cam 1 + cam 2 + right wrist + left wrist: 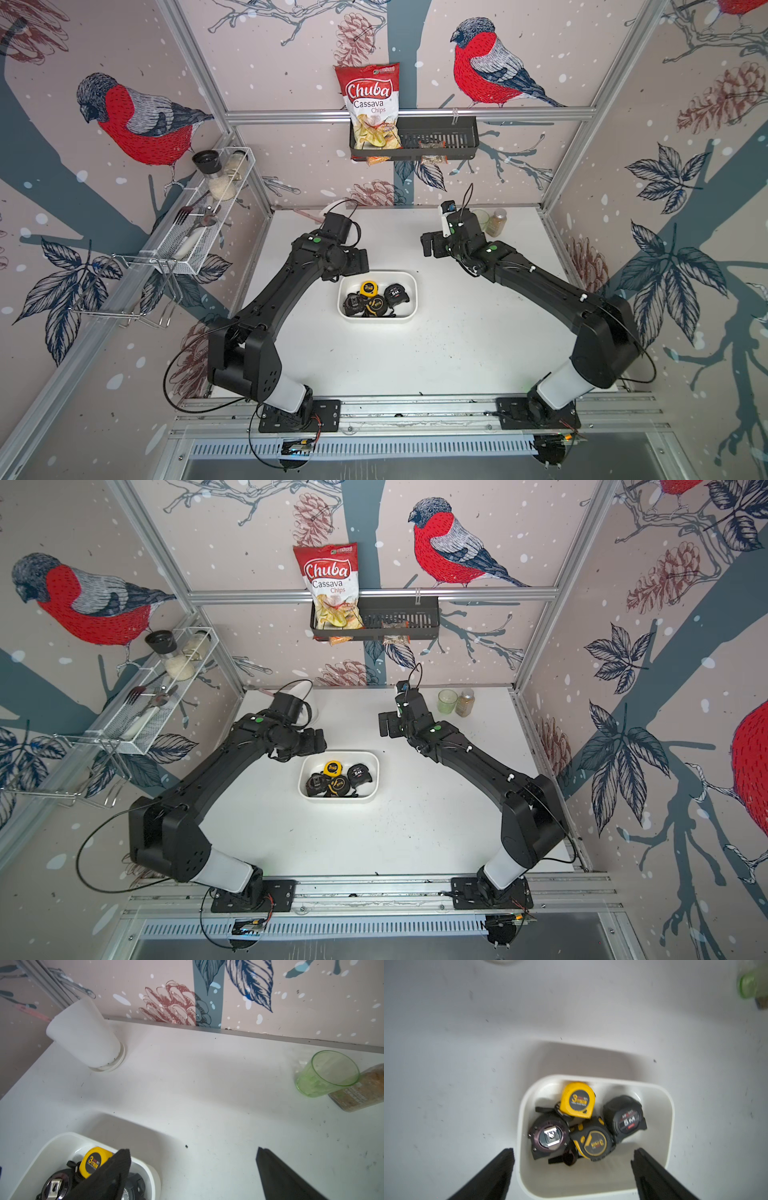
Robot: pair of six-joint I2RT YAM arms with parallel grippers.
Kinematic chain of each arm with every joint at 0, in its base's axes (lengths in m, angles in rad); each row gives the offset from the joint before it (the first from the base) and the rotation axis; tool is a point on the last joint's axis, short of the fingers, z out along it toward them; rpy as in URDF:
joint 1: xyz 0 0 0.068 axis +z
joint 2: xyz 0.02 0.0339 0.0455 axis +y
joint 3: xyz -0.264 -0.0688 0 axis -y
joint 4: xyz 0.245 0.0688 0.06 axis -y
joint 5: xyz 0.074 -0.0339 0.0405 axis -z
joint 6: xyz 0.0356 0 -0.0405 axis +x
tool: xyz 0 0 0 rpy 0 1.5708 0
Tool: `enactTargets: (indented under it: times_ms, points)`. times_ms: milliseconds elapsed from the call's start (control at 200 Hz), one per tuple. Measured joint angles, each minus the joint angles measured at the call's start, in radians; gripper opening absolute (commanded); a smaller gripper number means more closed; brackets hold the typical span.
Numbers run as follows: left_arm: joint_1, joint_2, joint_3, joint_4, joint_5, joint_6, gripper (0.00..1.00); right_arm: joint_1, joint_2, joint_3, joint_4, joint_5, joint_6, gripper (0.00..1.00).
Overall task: Take the tape measure out of the storage box
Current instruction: Pick up the tape measure from the storage box.
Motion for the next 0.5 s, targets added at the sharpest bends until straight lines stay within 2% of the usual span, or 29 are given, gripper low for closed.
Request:
enactTargets:
  times_ms: [110,265,500]
  points:
    - [-0.06,0.017,-0.047,-0.008,0.037,-0.032,0.94,0.015,0.024,0.006,-0.029,-0.001,-0.005,1.0]
    - [-0.087,0.096,-0.1,0.022,0.026,-0.069,0.94,0.021,0.015,-0.013,-0.034,0.0,-0.012,1.0]
    - [-0.112,0.261,-0.017,0.078,-0.058,-0.025,0.93,0.016,-0.039,-0.055,-0.021,0.0,-0.025,1.0]
